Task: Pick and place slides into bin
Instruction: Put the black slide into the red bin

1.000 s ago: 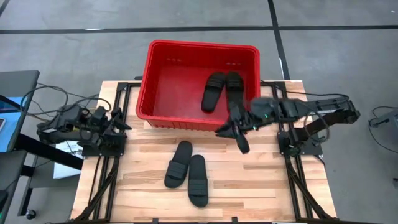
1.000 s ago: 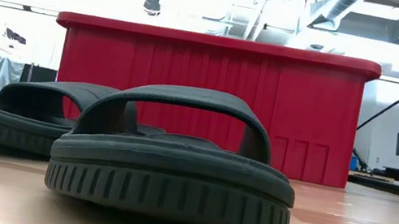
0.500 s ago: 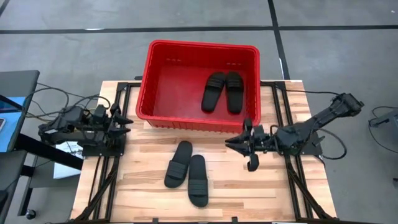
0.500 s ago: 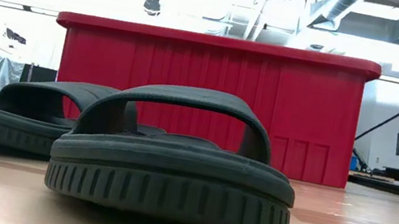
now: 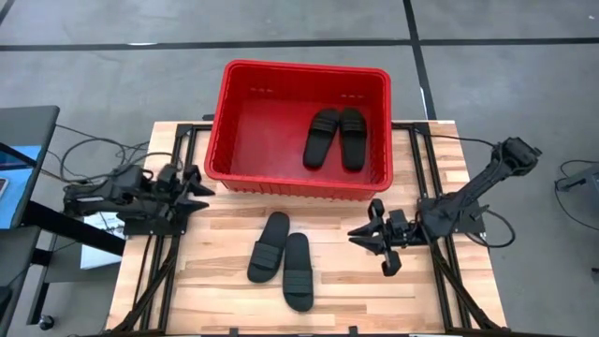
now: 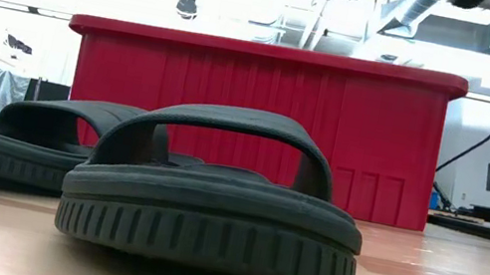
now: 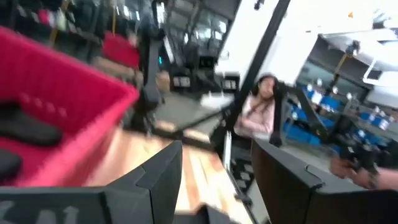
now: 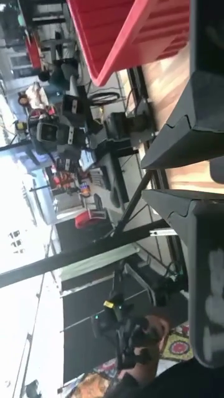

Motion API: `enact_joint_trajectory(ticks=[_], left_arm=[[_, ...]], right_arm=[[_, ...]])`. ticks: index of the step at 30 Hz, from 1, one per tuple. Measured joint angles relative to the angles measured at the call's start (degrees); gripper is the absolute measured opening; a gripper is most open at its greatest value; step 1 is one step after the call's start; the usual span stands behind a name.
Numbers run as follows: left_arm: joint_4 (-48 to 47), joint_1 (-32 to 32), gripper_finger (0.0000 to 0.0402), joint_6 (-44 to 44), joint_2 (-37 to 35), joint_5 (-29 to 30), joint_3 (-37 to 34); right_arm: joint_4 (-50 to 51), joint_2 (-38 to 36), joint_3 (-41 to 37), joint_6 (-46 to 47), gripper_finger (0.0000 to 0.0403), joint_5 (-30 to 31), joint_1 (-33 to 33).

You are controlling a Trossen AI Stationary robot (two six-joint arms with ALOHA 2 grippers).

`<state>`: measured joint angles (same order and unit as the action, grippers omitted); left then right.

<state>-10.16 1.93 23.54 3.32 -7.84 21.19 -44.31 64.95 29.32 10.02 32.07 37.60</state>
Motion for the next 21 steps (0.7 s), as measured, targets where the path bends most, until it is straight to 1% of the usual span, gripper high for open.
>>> enact_joint_trajectory(ticks=[2, 5, 8, 11, 15, 21], left_arm=[[-0.91, 0.02, 0.0183, 1.45, 1.69, -2.11, -0.05], [-1.36, 1.29, 0.0183, 3.47, 5.35, -6.62, -0.05], [-1.20, 4.29, 0.0183, 5.97, 9.40, -9.84, -0.05], [-1.26, 8.49, 0.0183, 7.55, 13.43, -10.80, -0.03], [0.00, 14.71, 0.0183, 9.12, 17.88, -9.55, 0.02], [3.49, 23.36, 0.0183, 11.26, 23.29, -3.57, 0.02]], right_arm=[[-0.73, 0.00, -1.25, 0.02, 0.0056, 1.65, 0.68], [-4.58, -0.04, -3.16, 0.03, 0.0056, 2.73, 1.43], [-5.86, -0.02, -4.02, 0.48, 0.0056, 2.71, 1.40], [-5.81, -0.03, -4.13, 1.82, 0.0056, 2.66, 1.39], [-5.61, -0.02, -4.15, 1.99, 0.0056, 2.54, 1.40], [-4.24, -0.04, -4.15, 2.48, 0.0056, 2.54, 1.38]])
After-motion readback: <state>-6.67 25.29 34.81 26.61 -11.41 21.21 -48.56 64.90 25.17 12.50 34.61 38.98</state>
